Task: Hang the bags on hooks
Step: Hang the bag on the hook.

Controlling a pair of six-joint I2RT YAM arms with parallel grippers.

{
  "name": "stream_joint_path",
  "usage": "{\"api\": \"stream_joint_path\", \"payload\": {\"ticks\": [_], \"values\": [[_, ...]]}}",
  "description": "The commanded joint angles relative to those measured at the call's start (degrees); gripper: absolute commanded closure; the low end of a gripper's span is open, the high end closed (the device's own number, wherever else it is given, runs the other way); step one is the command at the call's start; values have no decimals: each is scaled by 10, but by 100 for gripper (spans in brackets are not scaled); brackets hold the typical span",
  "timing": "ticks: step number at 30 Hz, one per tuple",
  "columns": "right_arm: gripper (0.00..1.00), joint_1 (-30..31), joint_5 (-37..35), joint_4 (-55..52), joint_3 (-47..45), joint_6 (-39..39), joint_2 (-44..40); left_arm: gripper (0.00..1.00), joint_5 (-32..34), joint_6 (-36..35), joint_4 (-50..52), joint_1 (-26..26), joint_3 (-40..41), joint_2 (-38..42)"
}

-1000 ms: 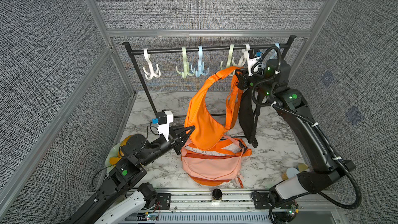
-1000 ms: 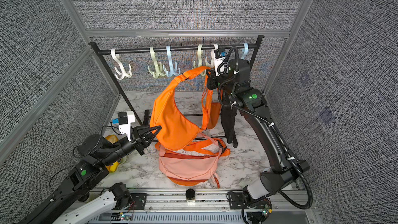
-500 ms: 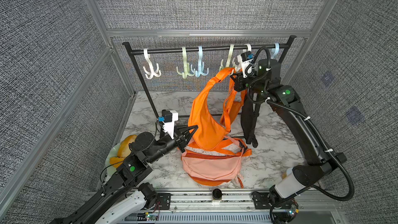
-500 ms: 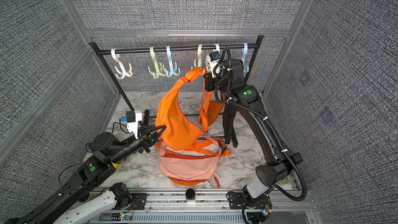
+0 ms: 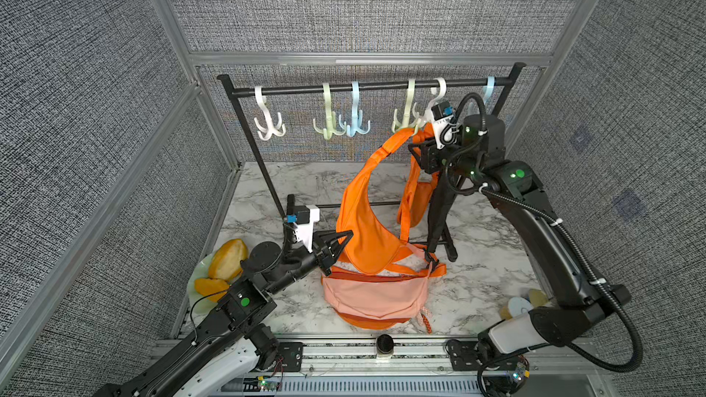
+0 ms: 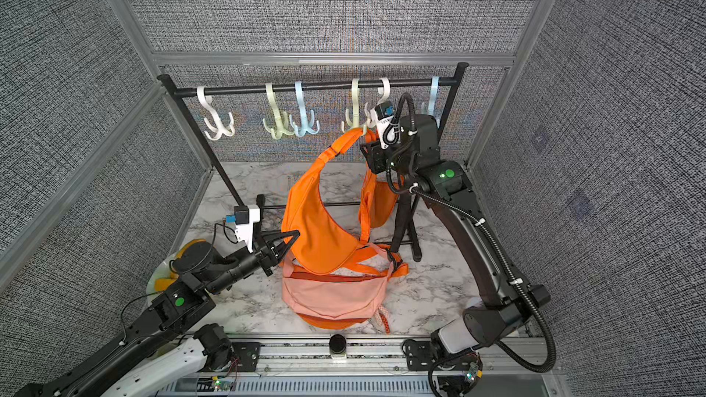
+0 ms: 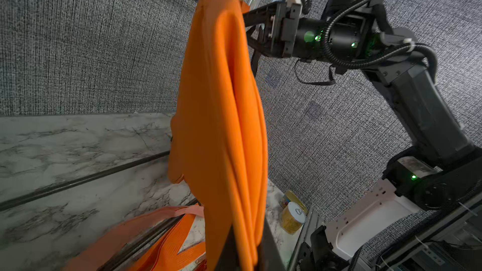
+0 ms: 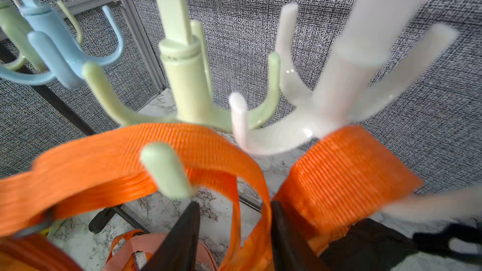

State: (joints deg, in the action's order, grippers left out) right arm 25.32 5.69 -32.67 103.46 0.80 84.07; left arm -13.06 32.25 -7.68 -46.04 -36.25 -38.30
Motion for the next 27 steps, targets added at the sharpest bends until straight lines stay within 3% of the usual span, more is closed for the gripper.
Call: {"api": "stream_joint_path", "payload": {"ticks": [1,7,9,12,22,27], "values": [[51,5,-32,42,-31,5,-29,86,10,23,-59,0,24,-3],[43,22,-64,59,-84,4,-78,61,38,44,-102,0,61,-18],[41,33,-76,65,-99,1,-95,39,48,48,-109,0,67,-26],[39,52,-98,68,-119,-5,-117,28,51,51,-113,0,71,-36],[36,112,-154,74,-200,-14,-171,21,130,35,-62,3,60,-2],[35,150,-161,77,-247,-4,-177,20,127,36,-30,21,50,-4]]}}
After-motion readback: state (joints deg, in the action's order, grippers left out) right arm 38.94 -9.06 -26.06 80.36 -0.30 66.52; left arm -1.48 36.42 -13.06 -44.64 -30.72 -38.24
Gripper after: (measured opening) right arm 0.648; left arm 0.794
